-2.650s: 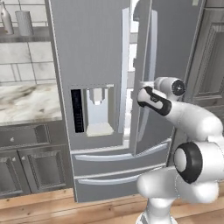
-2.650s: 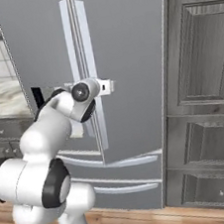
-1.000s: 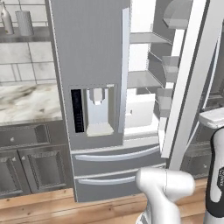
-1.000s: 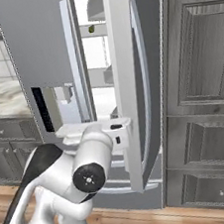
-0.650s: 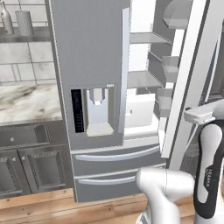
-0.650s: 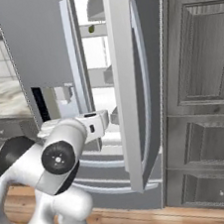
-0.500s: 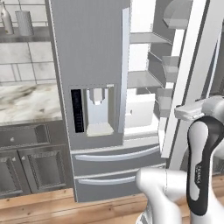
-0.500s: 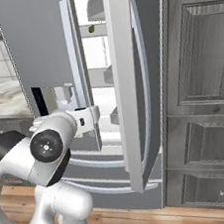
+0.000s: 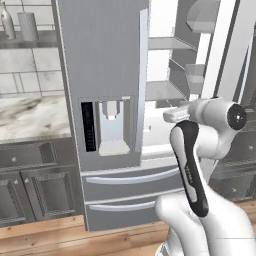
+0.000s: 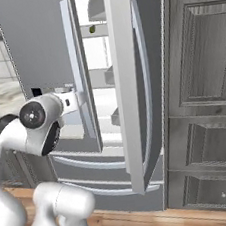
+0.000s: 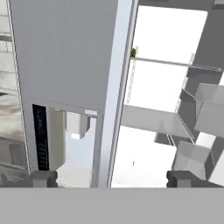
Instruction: There is a bowl on the dining counter. Grab a lemon wedge from the fridge and place it in the bowl. Then get the liquor bottle and glass cup from the cabinet and place them next to the bowl.
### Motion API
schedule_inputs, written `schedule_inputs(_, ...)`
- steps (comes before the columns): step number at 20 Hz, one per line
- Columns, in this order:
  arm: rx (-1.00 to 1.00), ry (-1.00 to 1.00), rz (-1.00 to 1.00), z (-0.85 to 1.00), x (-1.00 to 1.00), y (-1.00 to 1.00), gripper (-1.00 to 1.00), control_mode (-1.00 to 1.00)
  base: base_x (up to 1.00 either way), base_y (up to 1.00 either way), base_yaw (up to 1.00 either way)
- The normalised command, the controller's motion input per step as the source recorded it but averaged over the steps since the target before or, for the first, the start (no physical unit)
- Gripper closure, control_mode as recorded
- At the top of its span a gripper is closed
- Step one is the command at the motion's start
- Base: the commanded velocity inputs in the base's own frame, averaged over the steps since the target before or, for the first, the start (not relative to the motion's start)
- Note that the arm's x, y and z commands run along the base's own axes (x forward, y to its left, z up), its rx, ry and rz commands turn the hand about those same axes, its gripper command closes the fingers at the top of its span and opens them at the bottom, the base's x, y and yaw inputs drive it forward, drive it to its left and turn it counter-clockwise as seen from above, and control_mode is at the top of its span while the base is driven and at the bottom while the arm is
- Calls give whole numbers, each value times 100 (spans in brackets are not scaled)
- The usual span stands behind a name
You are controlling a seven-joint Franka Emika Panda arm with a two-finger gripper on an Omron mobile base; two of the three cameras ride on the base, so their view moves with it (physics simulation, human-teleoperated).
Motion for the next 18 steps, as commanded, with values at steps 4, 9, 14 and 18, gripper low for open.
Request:
schedule_inputs(4,-8,14,-15,0,100,0,-100,-100,0,0,0)
schedule_inputs(9,-8,17,-19,0,96,0,-100,-100,0,0,0)
schedule_inputs(14,-10,12,-21,0,83,0,-100,-100,0,0,0)
schedule_inputs(18,-12,9,-22,0,66,-9,-100,-100,0,0,0)
